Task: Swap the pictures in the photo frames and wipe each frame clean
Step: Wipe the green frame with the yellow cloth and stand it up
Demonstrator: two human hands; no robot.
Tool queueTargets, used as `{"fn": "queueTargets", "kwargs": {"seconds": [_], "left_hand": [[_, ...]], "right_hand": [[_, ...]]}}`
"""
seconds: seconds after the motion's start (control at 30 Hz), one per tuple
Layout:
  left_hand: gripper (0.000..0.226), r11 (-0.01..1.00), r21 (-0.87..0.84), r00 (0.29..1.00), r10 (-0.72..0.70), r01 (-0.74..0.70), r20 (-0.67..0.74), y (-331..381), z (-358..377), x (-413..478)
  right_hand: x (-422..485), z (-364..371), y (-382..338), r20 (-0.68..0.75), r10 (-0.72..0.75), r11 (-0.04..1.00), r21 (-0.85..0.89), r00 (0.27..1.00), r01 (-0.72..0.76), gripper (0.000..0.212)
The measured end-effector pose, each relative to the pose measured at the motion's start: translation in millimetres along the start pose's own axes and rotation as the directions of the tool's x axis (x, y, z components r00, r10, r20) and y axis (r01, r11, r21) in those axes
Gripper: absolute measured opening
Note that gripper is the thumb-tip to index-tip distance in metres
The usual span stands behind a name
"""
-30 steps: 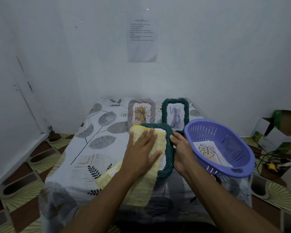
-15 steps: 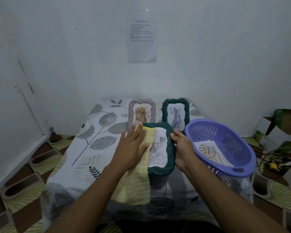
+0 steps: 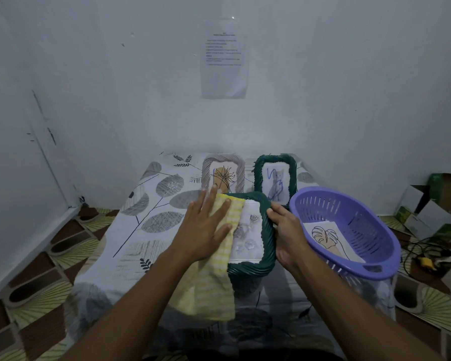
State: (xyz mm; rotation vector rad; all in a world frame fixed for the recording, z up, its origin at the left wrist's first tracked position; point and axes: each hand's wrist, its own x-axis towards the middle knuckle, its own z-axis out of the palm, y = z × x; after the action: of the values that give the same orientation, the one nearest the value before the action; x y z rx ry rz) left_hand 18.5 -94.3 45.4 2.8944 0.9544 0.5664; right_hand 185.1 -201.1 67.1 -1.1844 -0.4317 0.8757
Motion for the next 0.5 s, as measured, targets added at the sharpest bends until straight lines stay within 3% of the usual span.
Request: {"fn": "queueTargets", "kwargs": {"seconds": [0.2, 0.3, 0.43, 0.5], "left_hand": [[0.078, 0.993, -0.053, 0.992, 0.113, -0.109, 0.065, 5, 1, -21], [0.083, 0.995, -0.030, 0.994, 0.100, -0.099, 0.047, 5, 3, -17], [0.083, 0.999, -0.024, 1.000, -0.028, 0.028, -0.008, 9, 0, 0], [0.076, 0.998, 0.050, 0.999, 0.041, -0.040, -0.018, 19, 1, -1]], "right_hand": [[12, -6, -18, -0.065, -0.043, 0.999, 0.030, 0.997, 0.045, 0.025], [8, -3, -13, -0.040, -0.027, 0.999, 0.019, 0.999, 0.027, 0.026], [3, 6, -4, -0.009, 0.020, 0.999, 0.043, 1.000, -0.020, 0.027], [4, 8, -7, -0.017, 0.023, 0.997, 0.071, 1.000, -0.021, 0.026]]}}
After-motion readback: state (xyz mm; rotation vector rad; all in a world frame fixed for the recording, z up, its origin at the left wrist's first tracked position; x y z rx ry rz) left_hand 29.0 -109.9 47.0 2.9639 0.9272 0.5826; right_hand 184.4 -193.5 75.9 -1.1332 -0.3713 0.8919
